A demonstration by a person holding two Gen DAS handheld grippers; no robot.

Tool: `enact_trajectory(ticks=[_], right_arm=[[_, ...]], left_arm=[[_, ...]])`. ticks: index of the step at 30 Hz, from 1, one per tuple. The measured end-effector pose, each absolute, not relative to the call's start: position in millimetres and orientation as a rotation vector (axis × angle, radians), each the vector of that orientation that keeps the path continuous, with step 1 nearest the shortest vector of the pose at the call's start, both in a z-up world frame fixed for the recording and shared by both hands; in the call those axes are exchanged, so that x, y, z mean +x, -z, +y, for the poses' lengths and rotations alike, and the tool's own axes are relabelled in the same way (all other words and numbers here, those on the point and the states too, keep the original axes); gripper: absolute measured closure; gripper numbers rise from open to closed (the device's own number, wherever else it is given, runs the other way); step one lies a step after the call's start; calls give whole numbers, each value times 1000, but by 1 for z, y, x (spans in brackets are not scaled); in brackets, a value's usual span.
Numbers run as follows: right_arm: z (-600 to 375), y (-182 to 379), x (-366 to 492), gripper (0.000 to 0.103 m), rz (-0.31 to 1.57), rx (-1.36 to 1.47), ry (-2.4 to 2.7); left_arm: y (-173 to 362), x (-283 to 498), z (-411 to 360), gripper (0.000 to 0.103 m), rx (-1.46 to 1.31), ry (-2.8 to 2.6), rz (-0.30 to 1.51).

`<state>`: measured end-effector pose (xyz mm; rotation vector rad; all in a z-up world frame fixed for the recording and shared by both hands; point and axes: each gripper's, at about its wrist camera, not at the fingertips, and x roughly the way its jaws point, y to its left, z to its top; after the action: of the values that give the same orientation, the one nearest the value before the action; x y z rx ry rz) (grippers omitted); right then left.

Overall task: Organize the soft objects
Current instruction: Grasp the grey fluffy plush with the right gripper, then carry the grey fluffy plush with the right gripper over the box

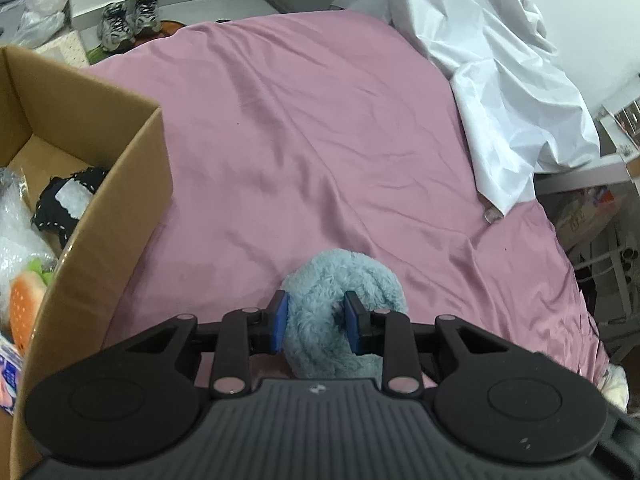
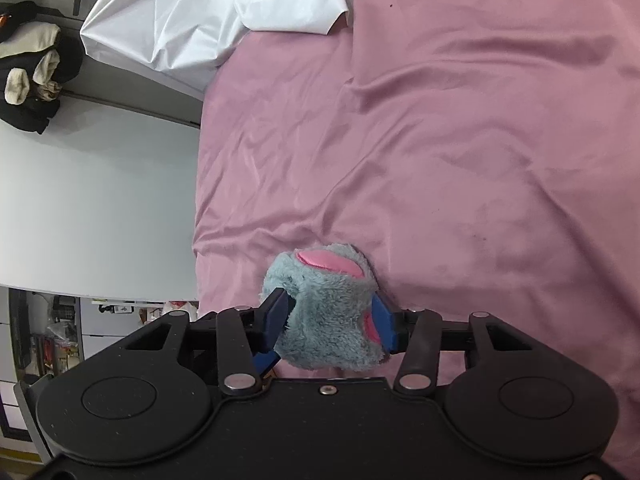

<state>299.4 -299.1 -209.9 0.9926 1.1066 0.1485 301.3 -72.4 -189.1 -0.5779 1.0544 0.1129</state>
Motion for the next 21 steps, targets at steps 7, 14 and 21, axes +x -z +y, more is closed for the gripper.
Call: enact_trajectory(ticks=[7,14,21], right_arm=[[-292,205,298,82,1111,935,-176],[-290,194,291,98,1096,902,-205],[-297,179,287,103,1043,928,-250]], left_arm=[[183,295,-71,87,-578,-111,1045],[170,286,-71,91,-551,-116,1017],[150,278,-74,92,-544,-115,977]])
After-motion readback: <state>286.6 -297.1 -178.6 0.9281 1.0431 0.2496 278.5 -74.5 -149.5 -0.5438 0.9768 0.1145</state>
